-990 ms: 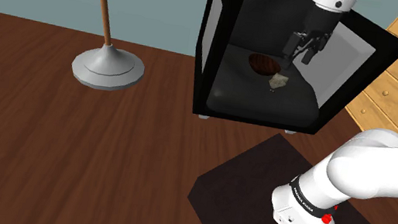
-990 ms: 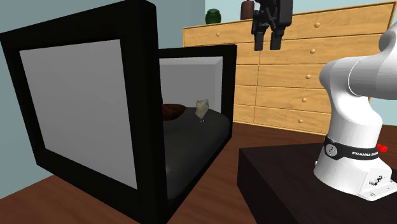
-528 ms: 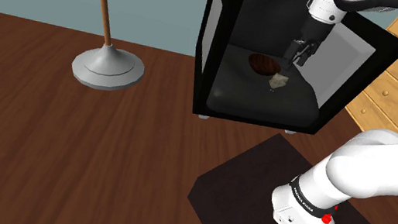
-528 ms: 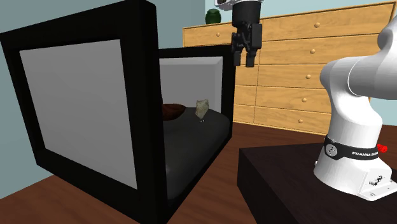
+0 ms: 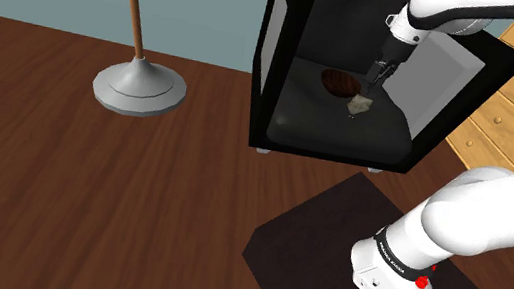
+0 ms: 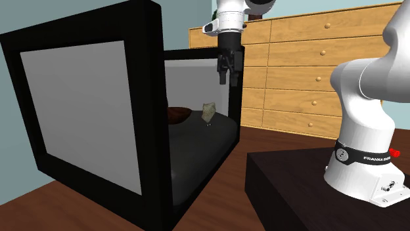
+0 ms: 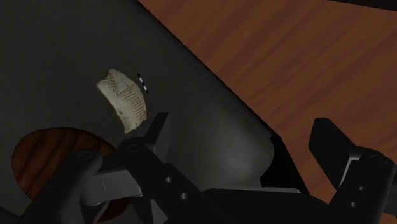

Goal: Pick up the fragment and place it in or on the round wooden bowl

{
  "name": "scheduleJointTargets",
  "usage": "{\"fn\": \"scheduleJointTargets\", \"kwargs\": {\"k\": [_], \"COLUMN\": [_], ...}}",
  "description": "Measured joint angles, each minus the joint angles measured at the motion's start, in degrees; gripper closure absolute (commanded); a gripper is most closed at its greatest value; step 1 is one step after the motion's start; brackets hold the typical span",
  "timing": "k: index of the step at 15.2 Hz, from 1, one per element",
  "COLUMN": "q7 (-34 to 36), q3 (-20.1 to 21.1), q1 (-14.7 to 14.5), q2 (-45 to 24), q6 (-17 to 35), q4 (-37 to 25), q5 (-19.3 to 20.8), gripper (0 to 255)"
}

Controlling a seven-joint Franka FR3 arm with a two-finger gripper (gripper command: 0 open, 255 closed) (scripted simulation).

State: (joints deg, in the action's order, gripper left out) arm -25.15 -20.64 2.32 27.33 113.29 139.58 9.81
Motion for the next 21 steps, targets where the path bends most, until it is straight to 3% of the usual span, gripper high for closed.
{"fn": "scheduleJointTargets", "kwargs": {"k": [4, 11, 21], "q7": [-8.71, -25.80, -29.89], "q3": [-5.36, -11.87, -12.02], "q1": [-1.26, -2.84, -2.62], "q2": [-8.60, -25.30, -30.83], "q6": [5.37, 10.63, 16.35], "q4": [-3.49, -12.88, -11.59], "q5": [-2.51, -13.13, -17.51], "gripper": [0, 0, 0]}}
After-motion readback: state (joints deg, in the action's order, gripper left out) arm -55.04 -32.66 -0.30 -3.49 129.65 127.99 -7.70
